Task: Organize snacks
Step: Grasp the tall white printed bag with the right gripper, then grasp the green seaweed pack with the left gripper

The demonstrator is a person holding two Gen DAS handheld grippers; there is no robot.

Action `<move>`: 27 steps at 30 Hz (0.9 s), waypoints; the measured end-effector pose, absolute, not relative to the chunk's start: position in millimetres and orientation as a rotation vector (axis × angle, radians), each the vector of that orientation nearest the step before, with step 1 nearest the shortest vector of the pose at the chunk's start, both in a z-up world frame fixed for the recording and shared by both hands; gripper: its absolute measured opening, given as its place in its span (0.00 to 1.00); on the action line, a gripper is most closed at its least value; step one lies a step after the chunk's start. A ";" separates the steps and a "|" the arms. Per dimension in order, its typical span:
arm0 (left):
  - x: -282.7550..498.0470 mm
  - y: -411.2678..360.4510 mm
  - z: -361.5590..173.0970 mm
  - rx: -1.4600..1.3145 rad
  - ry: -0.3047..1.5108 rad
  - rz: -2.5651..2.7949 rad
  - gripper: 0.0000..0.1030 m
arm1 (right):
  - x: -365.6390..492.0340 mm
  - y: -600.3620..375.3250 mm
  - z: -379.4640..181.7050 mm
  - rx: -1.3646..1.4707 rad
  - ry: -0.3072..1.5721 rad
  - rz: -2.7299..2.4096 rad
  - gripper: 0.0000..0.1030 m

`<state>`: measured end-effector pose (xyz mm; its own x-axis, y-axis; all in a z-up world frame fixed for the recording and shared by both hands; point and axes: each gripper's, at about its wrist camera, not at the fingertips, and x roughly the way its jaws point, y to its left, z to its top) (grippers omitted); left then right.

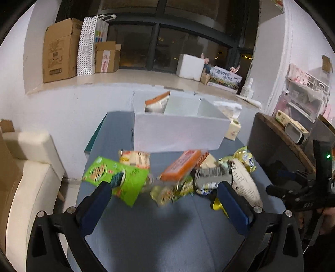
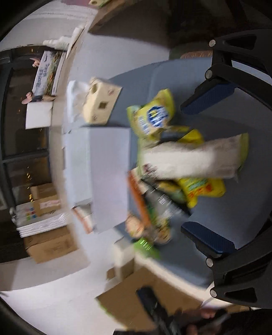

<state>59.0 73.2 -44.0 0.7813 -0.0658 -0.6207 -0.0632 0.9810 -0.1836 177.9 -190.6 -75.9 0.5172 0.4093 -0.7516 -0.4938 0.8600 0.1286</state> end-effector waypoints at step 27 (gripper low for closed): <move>67.0 100.0 -87.5 -0.402 0.777 0.084 1.00 | 199.9 -191.1 -111.1 0.019 0.966 0.569 0.37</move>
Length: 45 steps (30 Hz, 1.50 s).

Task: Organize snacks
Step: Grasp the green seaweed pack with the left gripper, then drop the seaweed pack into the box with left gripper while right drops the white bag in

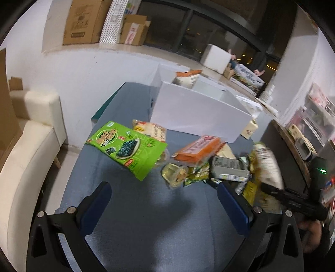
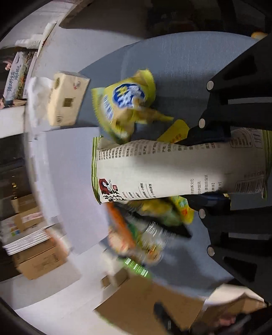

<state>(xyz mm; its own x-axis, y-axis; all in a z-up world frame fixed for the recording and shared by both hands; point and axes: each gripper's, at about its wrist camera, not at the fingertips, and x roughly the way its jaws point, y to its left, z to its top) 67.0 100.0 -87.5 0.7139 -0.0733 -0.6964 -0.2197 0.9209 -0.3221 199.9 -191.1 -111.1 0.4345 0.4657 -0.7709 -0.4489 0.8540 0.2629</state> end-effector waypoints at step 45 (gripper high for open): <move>129.6 92.0 -55.0 -0.360 0.722 0.214 0.56 | 184.0 -191.4 -68.3 0.028 0.865 0.650 0.38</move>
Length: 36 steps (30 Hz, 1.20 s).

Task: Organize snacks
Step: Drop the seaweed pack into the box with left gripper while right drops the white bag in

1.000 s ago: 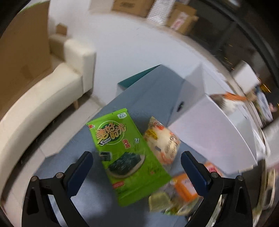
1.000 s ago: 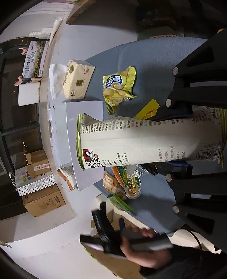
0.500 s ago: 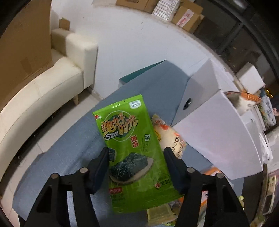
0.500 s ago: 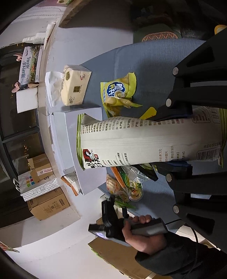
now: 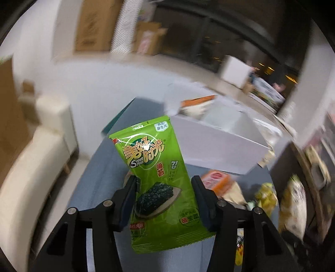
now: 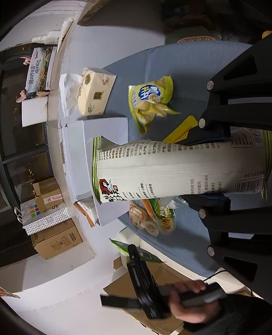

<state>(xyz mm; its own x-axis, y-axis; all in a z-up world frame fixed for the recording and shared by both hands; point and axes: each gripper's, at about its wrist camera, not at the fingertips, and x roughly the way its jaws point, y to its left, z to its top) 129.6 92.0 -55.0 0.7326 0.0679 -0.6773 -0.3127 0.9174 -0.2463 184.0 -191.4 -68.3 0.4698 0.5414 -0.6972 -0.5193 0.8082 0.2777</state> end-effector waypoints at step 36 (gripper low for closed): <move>374.0 71.1 -13.3 -0.131 0.764 -0.035 1.00 | 466.5 -108.4 -16.9 0.164 0.891 0.506 1.00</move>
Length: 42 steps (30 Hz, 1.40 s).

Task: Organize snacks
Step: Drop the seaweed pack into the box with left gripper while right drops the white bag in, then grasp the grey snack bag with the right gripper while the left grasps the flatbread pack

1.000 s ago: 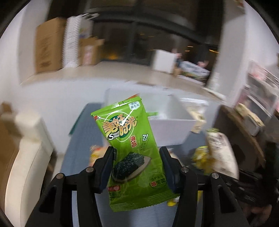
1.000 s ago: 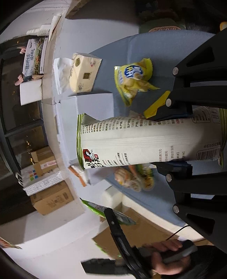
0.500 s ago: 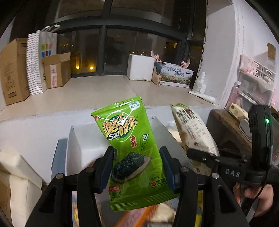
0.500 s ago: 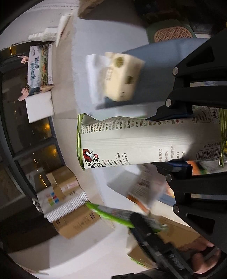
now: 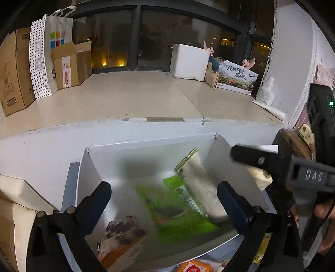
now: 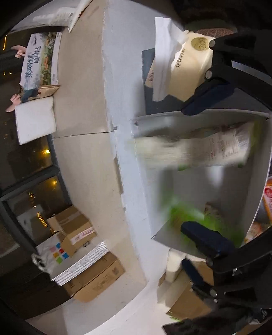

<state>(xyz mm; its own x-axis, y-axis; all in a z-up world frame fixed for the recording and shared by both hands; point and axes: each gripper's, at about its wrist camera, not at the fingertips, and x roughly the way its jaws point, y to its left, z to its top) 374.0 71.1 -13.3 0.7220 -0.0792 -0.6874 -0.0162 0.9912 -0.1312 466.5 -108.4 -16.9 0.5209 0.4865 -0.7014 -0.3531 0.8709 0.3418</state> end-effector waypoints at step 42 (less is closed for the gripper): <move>45.6 79.8 -31.2 -0.129 0.663 -0.061 1.00 | 180.6 -147.7 -98.6 0.010 0.911 0.737 1.00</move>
